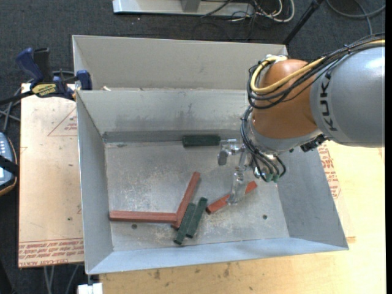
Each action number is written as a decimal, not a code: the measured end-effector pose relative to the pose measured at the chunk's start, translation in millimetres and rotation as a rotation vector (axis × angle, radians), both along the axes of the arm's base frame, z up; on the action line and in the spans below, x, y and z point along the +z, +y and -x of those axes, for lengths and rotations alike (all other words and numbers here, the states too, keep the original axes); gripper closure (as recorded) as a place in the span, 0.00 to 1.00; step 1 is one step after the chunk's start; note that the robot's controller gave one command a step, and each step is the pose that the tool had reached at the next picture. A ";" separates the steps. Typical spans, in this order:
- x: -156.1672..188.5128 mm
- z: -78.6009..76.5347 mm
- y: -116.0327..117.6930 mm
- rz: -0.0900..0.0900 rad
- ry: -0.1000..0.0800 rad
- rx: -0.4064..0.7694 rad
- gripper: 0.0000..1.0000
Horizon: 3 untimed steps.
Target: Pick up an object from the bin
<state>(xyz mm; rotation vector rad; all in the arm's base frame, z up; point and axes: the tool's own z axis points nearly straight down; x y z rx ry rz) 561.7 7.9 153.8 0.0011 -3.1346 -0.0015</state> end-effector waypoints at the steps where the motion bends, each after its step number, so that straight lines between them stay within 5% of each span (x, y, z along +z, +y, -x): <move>1: 4.4 -1.9 0.0 0.000 -0.008 0.000 0.00; 2: -62.5 3.8 -21.6 0.000 -0.013 0.048 0.00; 3: -90.8 2.8 -30.4 -0.001 -0.005 0.104 0.00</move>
Offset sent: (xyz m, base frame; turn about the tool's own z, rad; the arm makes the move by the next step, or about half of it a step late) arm -0.0076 -0.0288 -0.0838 -0.0619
